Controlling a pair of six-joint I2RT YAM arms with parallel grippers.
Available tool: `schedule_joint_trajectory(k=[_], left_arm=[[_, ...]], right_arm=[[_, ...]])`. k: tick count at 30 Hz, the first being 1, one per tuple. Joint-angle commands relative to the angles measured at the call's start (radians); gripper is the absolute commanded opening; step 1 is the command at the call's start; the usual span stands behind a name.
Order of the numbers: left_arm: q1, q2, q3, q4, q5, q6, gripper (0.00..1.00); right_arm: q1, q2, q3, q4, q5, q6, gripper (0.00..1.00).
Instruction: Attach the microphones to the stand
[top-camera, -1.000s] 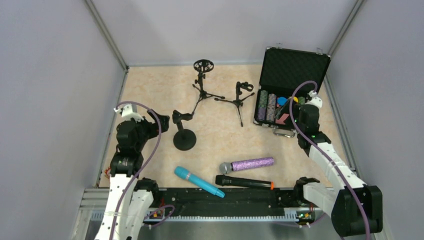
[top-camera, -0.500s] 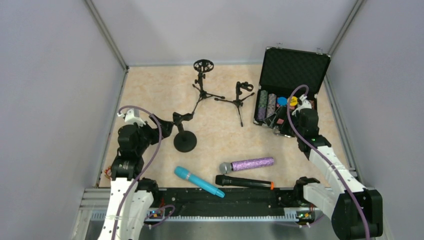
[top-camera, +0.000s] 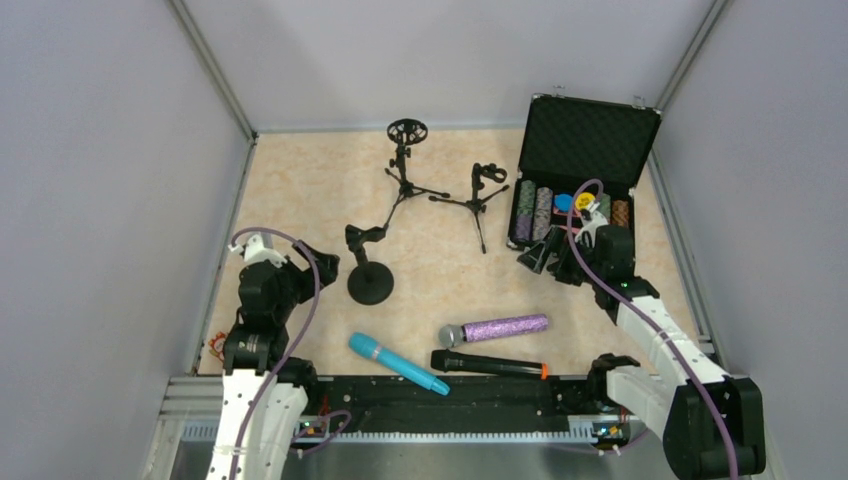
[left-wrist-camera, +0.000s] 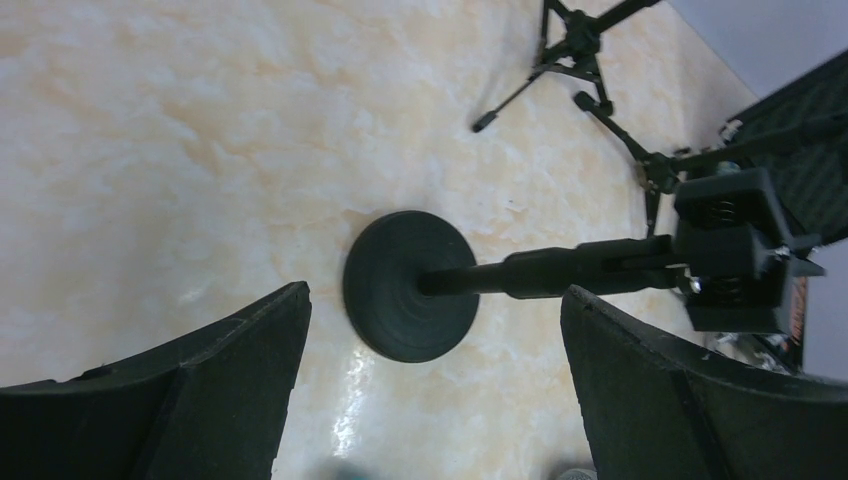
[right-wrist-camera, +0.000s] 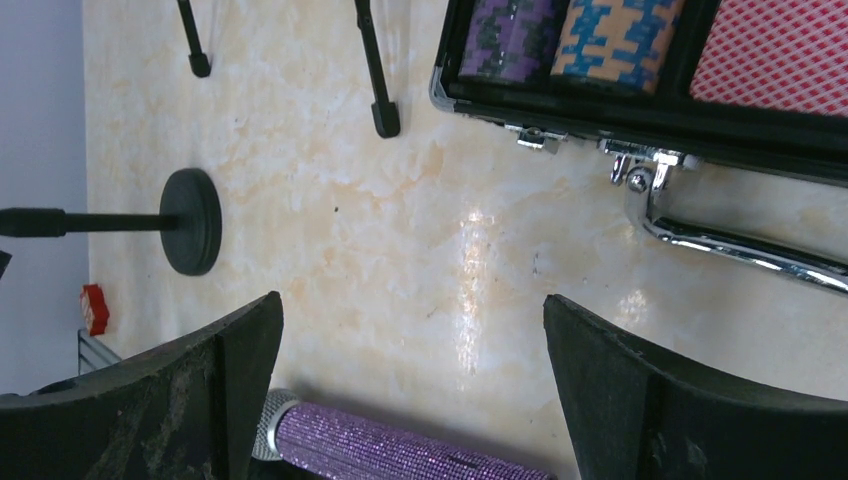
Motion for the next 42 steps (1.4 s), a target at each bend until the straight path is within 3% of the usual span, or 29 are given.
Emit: schedule_joint_trajectory(k=[1,13,21,35,42], left_arm=[[0.000,-0.011,0.053,-0.064,-0.165,-0.003,0.99],[0.000,0.128,0.173,-0.026,-0.108,0.156,0.99],[0.000,0.293,0.289,-0.105,-0.025,0.306,0.98],[0.000,0.366,0.261,-0.064,-0.090,0.403,0.98],[0.000,0.352,0.243,-0.066,-0.143,0.407,0.98]], right_arm=[[-0.011,-0.031,-0.018,0.028,-0.084,-0.034,0.99],[-0.011,-0.036,0.002,0.036,-0.200,-0.063,0.99],[-0.002,0.033,0.082,-0.021,-0.228,-0.118,0.99],[0.383,0.221,0.334,-0.036,-0.020,-0.202,0.99],[0.497,0.233,0.281,0.147,-0.078,-0.179,0.99]])
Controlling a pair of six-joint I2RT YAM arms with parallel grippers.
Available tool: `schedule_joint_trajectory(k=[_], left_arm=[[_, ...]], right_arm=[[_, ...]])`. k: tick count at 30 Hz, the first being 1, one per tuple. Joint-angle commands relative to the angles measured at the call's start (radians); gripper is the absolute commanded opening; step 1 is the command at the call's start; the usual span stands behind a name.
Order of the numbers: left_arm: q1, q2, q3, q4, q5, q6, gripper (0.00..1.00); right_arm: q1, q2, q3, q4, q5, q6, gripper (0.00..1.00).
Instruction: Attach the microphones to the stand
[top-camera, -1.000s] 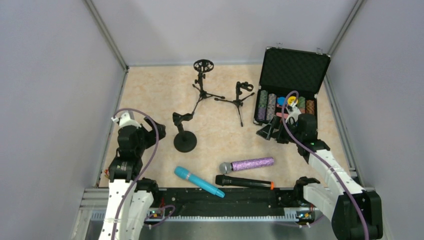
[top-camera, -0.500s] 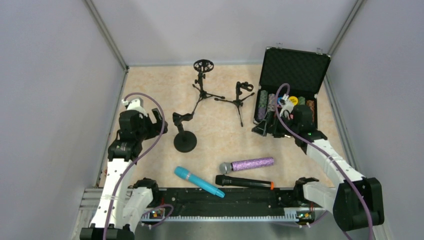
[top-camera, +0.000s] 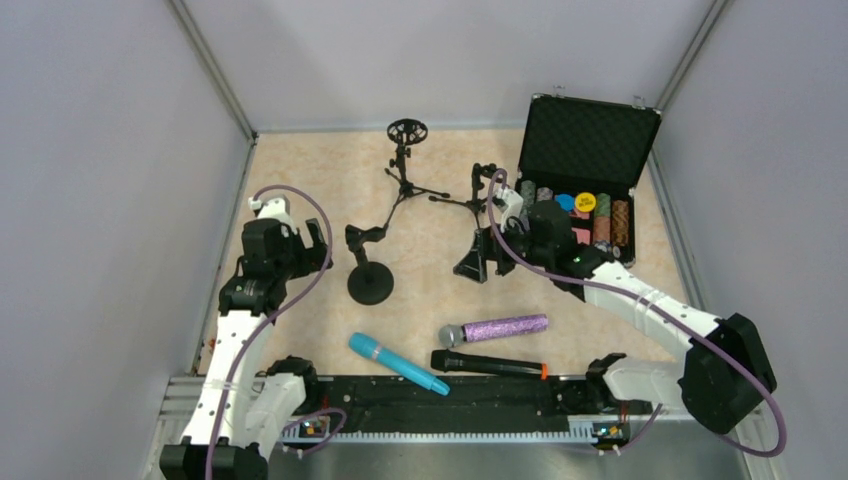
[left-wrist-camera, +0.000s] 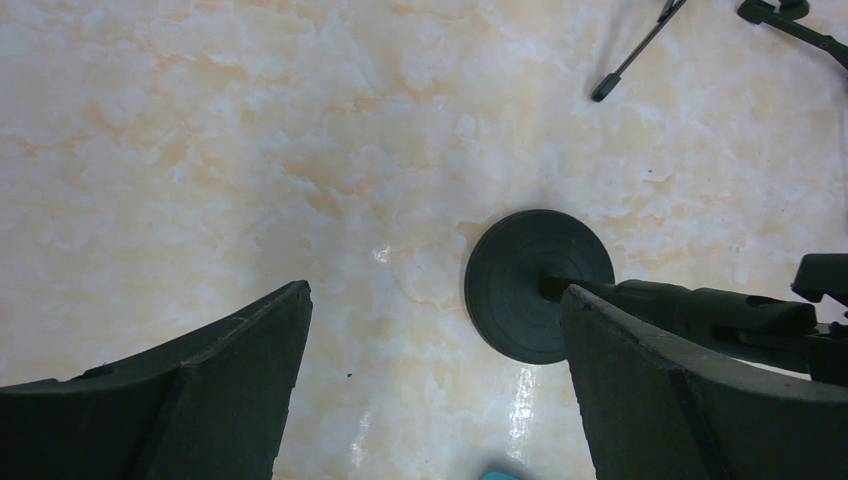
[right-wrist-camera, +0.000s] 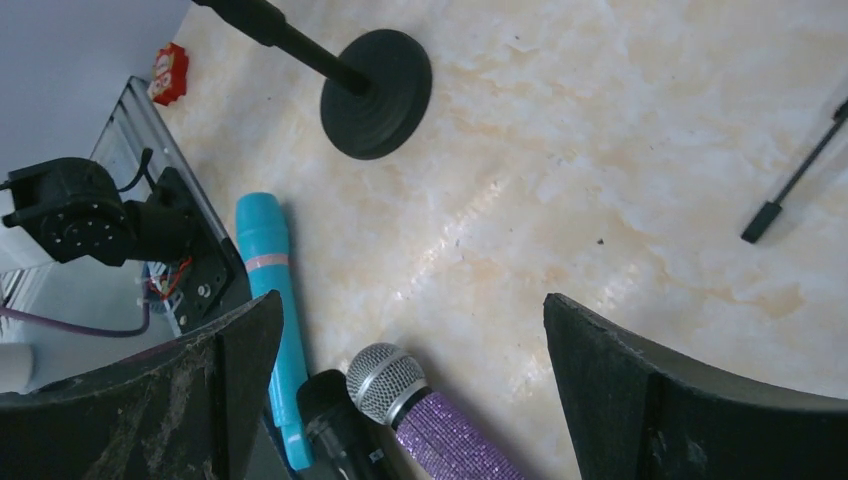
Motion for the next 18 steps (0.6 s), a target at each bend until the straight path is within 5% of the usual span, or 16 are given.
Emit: schedule_joint_trajectory(k=[1,18], left_arm=[[0.000,-0.020,-0.011,0.035,-0.050,0.021,0.98],[0.000,-0.006,-0.012,0.026,-0.047,0.018,0.97]], right_arm=[[0.046,0.008,-0.016,0.170,-0.028,0.013,0.99],[0.262,0.069,0.024,0.163,0.030,-0.100,0.99]])
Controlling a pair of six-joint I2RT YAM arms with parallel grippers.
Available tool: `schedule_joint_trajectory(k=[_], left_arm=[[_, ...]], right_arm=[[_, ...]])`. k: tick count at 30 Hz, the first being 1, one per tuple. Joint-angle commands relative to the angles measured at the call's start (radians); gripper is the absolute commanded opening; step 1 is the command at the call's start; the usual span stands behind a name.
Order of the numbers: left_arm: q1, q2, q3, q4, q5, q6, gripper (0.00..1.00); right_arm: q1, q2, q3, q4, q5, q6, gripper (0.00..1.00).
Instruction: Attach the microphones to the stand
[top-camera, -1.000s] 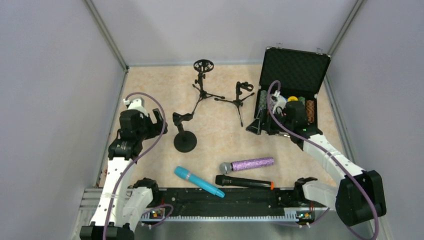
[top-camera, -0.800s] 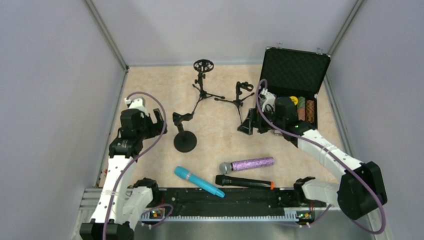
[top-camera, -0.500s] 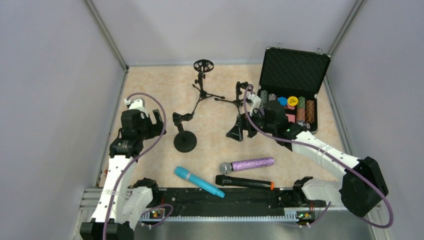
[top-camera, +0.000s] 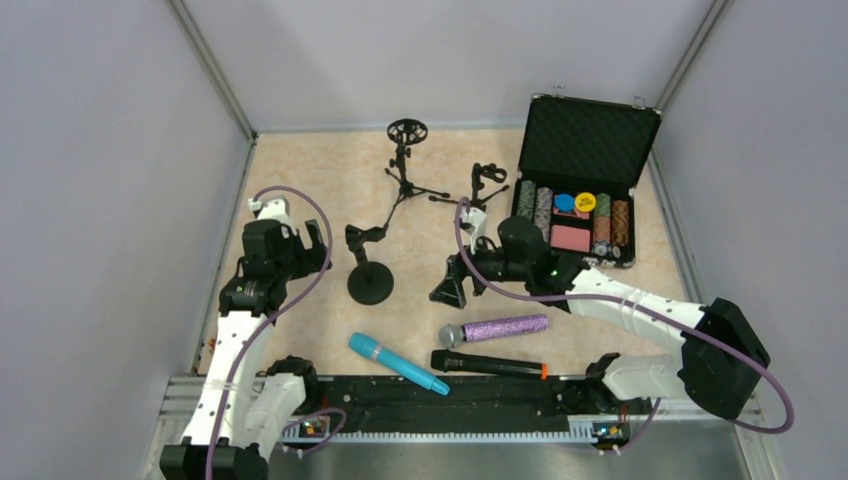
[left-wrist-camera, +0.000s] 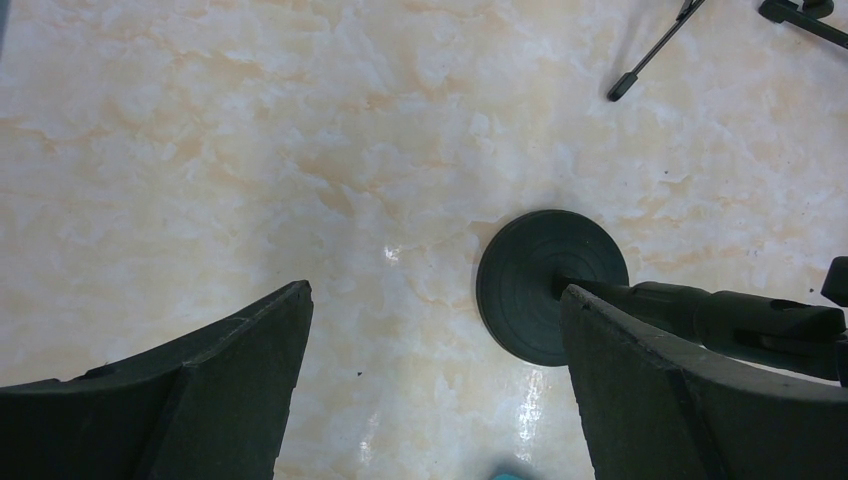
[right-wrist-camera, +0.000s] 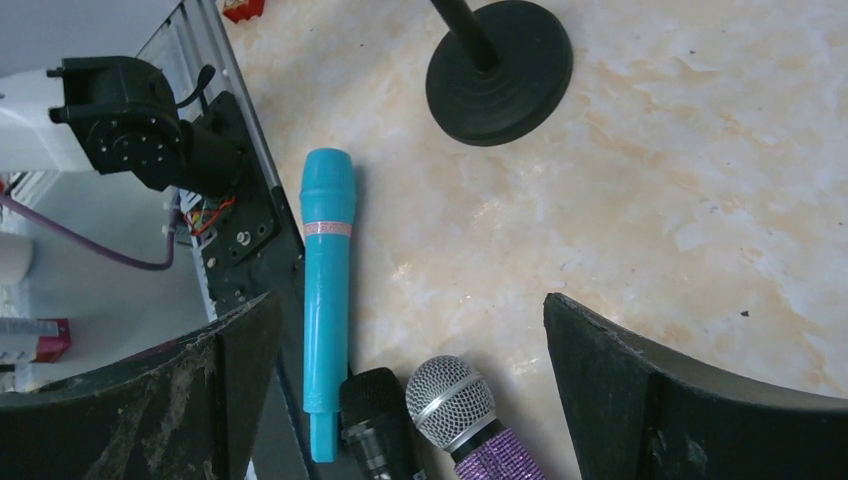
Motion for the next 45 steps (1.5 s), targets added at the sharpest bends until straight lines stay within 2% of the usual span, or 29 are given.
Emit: schedule_joint_trajectory(k=[1,10,30,45], left_arm=[[0.000,-0.002,-0.003,0.026,-0.014,0.009,0.97],[0.000,0.003,-0.002,0.024,-0.004,0.005,0.97],[0.000,-0.001,-0.002,0.022,-0.002,0.005,0.96],[0.000,0.004,-0.003,0.021,0.003,0.007,0.96]], right_arm=[[0.061,0.024,0.037,0.017,0.048,-0.072,0.99],[0.179,0.037,0.048,0.049,0.093,-0.133,0.99],[0.182,0.039,0.040,0.102,0.085,-0.101,0.99],[0.183,0.034,0.037,0.053,0.125,-0.108,0.99]])
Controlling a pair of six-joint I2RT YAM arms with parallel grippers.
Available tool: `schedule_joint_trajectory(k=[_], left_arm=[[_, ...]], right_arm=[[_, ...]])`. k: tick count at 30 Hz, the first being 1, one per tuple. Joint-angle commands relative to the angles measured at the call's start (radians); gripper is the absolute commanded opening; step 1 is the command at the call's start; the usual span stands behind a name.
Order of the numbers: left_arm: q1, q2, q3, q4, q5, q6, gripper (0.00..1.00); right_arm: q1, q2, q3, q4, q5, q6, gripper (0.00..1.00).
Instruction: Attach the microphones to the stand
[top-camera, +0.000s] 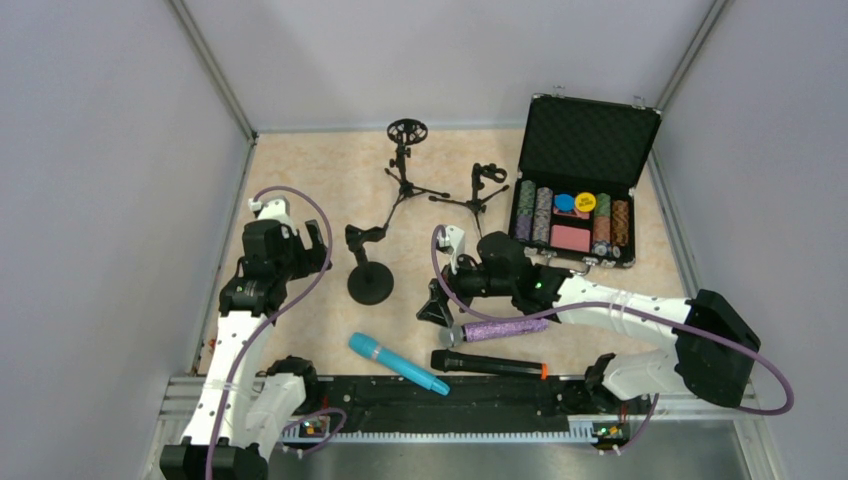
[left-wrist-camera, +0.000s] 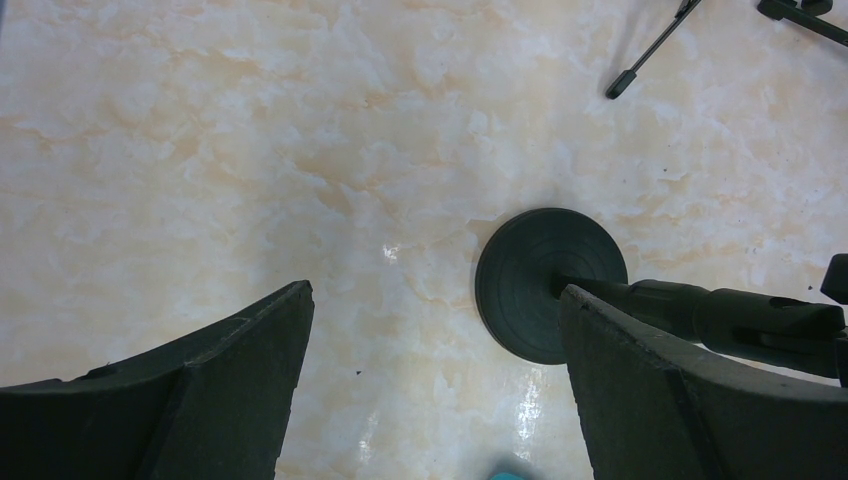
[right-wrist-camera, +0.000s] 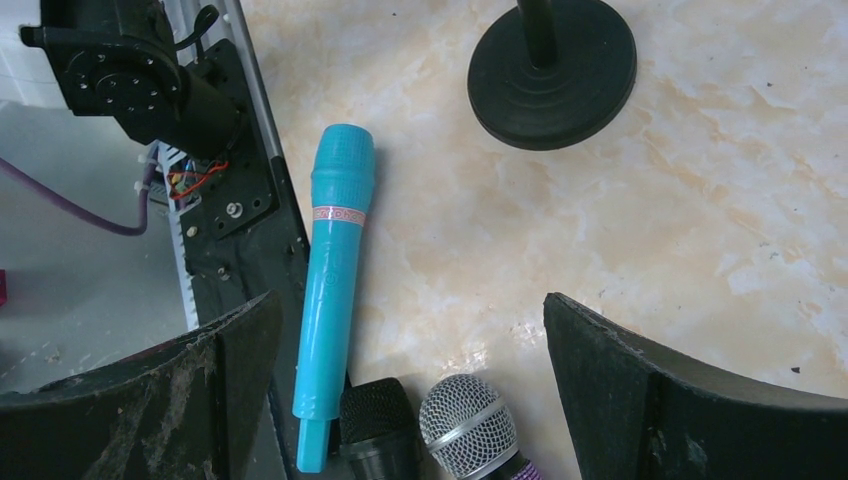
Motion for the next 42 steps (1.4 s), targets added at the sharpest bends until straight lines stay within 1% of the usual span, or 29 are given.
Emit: schedule_joint_trajectory(k=[1,14,18,24,30,35,38,42], left_arm=[[0.000,0.004,-0.004,0.024,-0.001,0.007,0.96],[0.000,0.008,-0.003,0.023,-0.002,0.007,0.96],[0.000,0.009,-0.002,0.019,-0.007,0.004,0.96],[0.000,0.008,-0.002,0.020,-0.008,0.004,0.96],[0.000,0.010,-0.001,0.019,-0.006,0.004,0.96],[0.000,0.010,-0.001,0.018,-0.003,0.004,0.96],[-0.001,0.010,-0.002,0.018,-0.002,0.004,0.96],[0.000,0.014,-0.004,0.023,0.013,0.003,0.96]], right_arm=[[0.008,-0.013,0.033,0.010,0.023,-0.007,0.99],[0.008,-0.050,0.018,-0.053,0.045,0.003,0.99],[0.011,-0.086,0.020,-0.161,0.133,0.016,0.99],[0.042,-0.156,0.012,-0.320,0.213,0.039,0.99],[0.044,-0.208,0.010,-0.466,0.231,0.084,0.99],[0.060,-0.240,-0.008,-0.523,0.209,0.120,0.99],[0.086,-0.234,-0.013,-0.547,0.200,0.138,0.97],[0.122,-0.208,-0.018,-0.575,0.187,0.153,0.88]])
